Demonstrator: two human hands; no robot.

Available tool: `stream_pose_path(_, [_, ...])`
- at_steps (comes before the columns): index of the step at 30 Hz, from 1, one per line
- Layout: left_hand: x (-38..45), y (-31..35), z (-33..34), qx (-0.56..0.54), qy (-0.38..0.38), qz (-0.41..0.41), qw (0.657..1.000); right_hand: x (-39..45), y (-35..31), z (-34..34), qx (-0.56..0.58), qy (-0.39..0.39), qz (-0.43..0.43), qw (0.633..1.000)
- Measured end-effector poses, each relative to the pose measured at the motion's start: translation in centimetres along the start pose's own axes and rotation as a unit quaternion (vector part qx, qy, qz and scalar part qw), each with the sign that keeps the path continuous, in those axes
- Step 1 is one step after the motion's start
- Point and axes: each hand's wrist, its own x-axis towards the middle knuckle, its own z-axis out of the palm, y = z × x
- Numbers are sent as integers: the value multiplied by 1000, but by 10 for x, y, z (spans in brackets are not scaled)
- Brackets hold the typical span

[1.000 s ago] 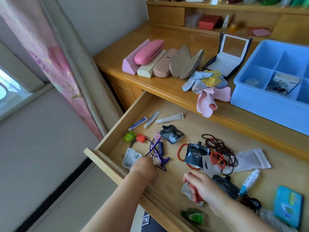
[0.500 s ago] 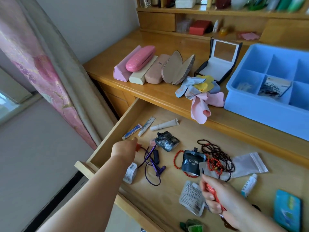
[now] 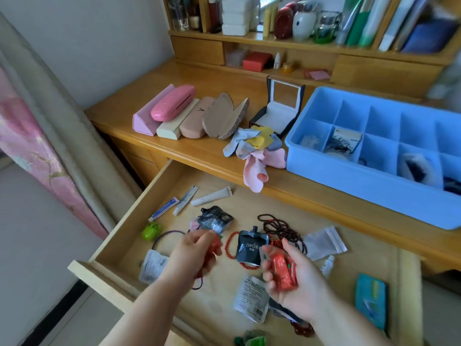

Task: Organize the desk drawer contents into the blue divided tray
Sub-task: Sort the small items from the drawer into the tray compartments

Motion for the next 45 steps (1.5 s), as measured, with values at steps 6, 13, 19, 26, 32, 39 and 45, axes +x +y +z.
stream_pose_path(6, [-48,-2,85,-147,26,70,986,-26,-16,11,78,34,-90,992])
stream_pose_path(13, [-67,11,153,179,48,299,936,-70,-21,16,48,31,-121,991])
stream_pose_path(19, [-80,22,168,171,-1,368,914,-95,-38,19,9,66,-185,980])
stream_pose_path(26, [-74,48,170,93,17,331,939,-101,-45,27,-146,85,-242,956])
stream_pose_path(32, [-56,78,149,-14,-18,206,978,-113,-77,12,-474,234,-393,753])
stream_pose_path(39, [-13,167,129,-83,-88,156,980,-133,-181,30,-328,118,-356,867])
stream_pose_path(45, [35,228,154,-200,-160,71,964,-118,-247,54,-524,173,-398,732])
